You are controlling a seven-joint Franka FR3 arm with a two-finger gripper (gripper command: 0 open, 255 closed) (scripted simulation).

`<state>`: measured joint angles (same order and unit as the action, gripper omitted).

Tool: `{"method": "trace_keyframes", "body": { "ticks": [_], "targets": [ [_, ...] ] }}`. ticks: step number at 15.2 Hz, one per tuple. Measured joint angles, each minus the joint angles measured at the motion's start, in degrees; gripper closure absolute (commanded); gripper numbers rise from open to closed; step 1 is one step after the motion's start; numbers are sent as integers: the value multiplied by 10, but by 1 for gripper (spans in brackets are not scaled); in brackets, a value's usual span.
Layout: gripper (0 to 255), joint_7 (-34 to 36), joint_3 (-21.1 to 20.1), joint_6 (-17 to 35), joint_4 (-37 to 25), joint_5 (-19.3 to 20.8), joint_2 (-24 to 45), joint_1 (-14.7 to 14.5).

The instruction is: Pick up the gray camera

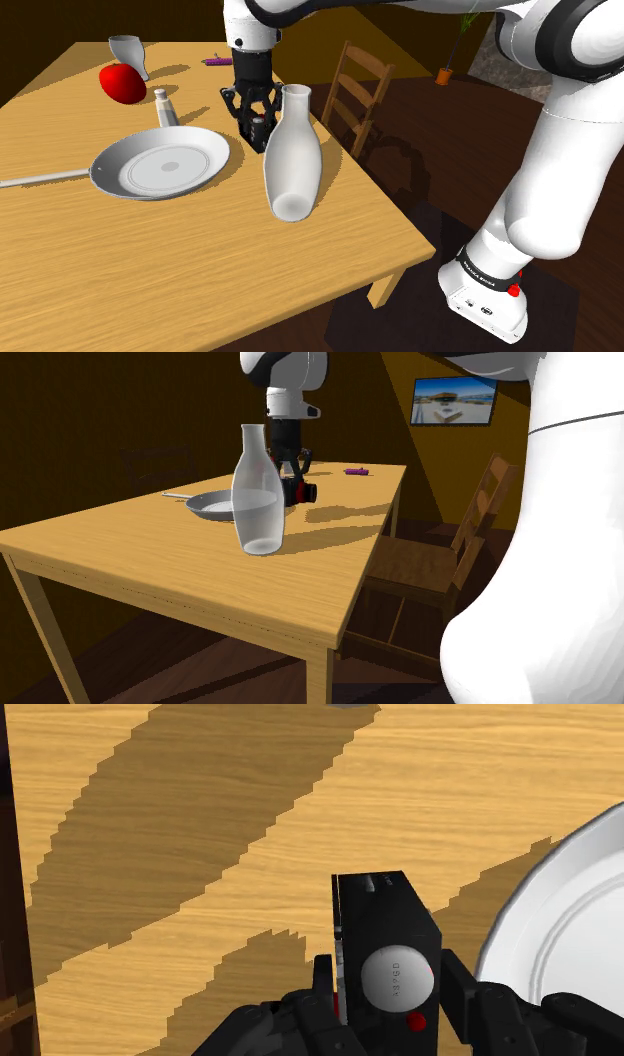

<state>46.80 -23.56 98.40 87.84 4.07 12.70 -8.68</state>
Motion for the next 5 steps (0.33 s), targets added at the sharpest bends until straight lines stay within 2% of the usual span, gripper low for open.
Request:
{"method": "trace_keyframes", "body": {
  "ticks": [5],
  "targets": [
    [255,1,-1,-37,-41,2,5,-3]
  ]
}}
